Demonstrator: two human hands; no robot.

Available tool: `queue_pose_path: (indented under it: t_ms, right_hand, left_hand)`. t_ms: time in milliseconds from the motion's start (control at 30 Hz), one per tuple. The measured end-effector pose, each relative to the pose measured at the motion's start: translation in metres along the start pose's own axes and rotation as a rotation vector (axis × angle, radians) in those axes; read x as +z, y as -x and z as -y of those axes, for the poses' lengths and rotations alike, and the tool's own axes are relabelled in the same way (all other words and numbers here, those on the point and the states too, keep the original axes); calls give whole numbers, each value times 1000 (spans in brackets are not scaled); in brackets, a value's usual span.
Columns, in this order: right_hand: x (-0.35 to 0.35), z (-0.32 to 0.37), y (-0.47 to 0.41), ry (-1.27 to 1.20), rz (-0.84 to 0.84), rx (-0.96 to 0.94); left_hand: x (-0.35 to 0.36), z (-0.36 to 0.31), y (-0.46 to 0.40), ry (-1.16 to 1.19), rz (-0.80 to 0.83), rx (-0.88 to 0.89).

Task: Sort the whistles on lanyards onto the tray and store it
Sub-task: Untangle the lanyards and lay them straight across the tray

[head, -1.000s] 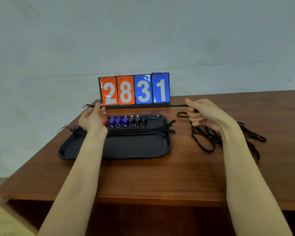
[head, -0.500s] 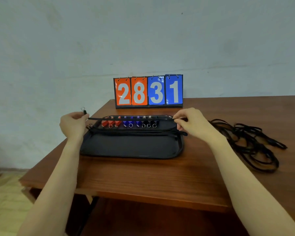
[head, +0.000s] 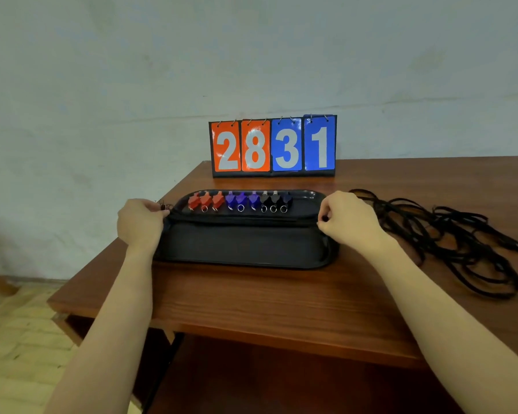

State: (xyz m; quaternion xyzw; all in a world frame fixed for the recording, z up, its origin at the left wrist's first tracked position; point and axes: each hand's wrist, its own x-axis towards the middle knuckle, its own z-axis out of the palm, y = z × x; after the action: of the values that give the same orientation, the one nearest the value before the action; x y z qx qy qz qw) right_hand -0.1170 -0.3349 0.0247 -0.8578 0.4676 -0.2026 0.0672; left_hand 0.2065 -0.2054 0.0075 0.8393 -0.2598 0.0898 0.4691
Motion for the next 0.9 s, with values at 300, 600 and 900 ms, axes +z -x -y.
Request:
queue_pose_path:
  t_ms: [300,600,900]
  right_hand:
    - [6,-3,-2,41,-12,19]
    - [6,-4,-2,65,-21,21]
    - [-9,-5,3,15,-8,49]
  left_hand:
    - [3,0,1,-101,43,12]
    - [2,-5,4,-182,51,6]
    - [0,-11,6,-153,0,85]
